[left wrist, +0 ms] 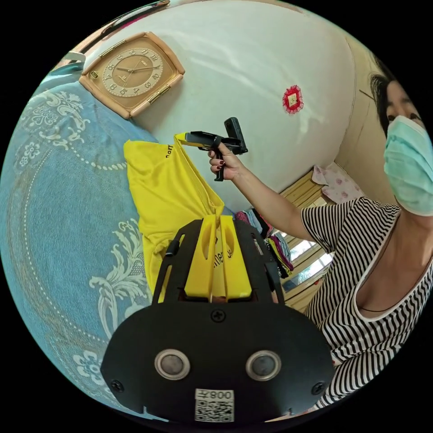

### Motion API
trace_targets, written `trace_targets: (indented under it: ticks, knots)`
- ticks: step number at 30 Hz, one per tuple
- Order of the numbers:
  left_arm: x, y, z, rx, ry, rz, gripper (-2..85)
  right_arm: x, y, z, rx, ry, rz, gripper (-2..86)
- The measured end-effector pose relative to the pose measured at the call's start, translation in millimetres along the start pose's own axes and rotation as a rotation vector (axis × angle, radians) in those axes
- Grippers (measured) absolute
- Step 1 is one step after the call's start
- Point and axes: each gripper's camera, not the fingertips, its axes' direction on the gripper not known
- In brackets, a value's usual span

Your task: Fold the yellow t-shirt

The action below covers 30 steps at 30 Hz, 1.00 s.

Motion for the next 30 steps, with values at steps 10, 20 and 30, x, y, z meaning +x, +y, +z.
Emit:
trace_targets:
  ticks: [10, 20, 30]
  knots:
    - [-5, -40, 88, -0.231, -0.08, -0.033, 1.7, 134, 111, 4, 0.023, -0.143, 0.16, 0.6]
    - [-8, -76, 163, -0.448, -0.186, -0.043, 4.4, 206, 183, 3, -0.027, -0.142, 0.244, 1.5]
    - [-13, -108, 161, -0.232, -0.273, -0.121, 2.6, 145, 185, 13, 0.04, -0.138, 0.042, 0.5]
